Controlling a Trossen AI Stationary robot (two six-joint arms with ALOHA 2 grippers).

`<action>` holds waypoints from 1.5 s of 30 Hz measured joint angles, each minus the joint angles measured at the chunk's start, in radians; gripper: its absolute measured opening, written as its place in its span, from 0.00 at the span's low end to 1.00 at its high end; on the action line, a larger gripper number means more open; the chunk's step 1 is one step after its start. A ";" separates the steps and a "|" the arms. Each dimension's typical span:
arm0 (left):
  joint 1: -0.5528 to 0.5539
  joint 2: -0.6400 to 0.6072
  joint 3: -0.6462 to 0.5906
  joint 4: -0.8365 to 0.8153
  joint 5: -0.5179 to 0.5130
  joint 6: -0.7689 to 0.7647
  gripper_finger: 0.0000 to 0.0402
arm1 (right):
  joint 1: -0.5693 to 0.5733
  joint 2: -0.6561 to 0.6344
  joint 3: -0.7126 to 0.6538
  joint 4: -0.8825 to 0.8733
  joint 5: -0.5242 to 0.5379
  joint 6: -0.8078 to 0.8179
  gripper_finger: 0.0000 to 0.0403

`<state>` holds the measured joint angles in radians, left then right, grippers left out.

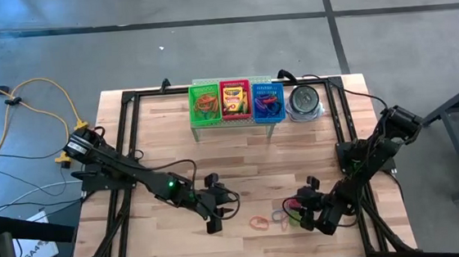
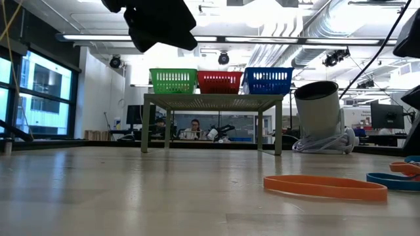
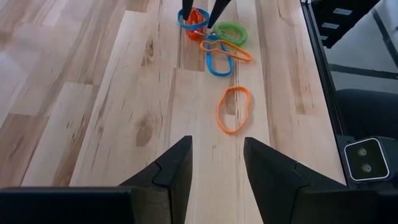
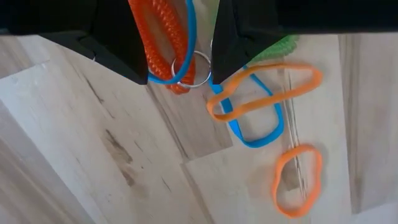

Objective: Pick & Place Office Desk Supplies
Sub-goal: Put the right blue rubber band into the green bin on the shelf

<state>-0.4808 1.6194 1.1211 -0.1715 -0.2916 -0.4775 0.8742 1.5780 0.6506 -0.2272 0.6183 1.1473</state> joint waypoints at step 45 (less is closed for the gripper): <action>0.000 0.000 0.000 0.000 -0.001 -0.001 0.35 | -0.033 0.000 0.000 -0.010 -0.103 0.034 0.01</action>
<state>-0.4808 1.6196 1.1210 -0.1719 -0.2924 -0.4782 0.8413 1.5784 0.6510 -0.2367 0.5150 1.1817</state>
